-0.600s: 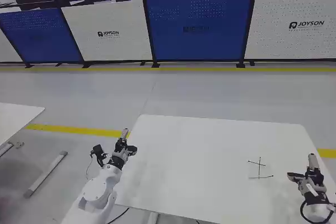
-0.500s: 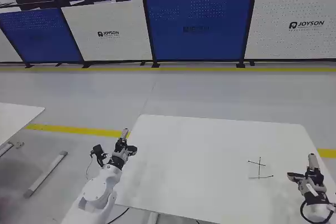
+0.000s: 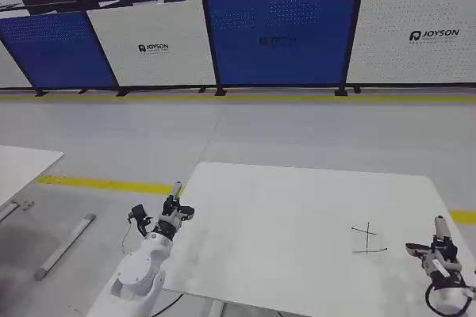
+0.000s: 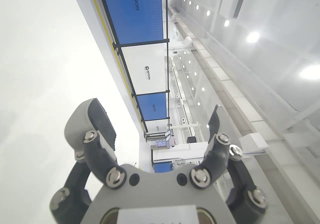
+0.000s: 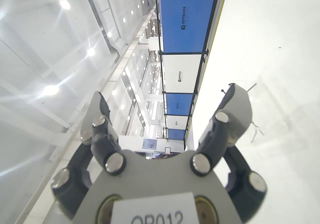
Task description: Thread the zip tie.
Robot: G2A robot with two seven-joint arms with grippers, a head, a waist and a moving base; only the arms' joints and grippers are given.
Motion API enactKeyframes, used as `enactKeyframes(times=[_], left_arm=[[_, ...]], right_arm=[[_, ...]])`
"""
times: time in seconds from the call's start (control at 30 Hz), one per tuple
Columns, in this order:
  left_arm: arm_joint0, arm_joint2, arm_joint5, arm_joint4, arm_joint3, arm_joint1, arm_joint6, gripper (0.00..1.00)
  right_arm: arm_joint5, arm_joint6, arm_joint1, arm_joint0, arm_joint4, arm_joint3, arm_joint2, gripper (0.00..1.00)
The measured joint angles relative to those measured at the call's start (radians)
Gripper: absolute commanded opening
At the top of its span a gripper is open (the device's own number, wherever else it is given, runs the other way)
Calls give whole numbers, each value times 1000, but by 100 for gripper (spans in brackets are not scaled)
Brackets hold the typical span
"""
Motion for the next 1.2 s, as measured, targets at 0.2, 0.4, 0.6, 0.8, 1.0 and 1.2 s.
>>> enactKeyframes(times=[0.2,0.4,0.6,0.8,1.0,1.2], left_arm=[[0,0,0,0,0,0,0,100],[0,0,0,0,0,0,0,100],[0,0,0,0,0,0,0,100],[0,0,0,0,0,0,0,100],[0,0,0,0,0,0,0,100],[0,0,0,0,0,0,0,100]], right_arm=[[50,222,18,-2,-78,-16,61,100],[109,381,29,30,-69,13,103,100],[107,367,29,29,-70,12,102,100],[107,367,29,29,-70,12,102,100],[107,367,29,29,-70,12,102,100],[56,443,40,69,-62,18,114,100]])
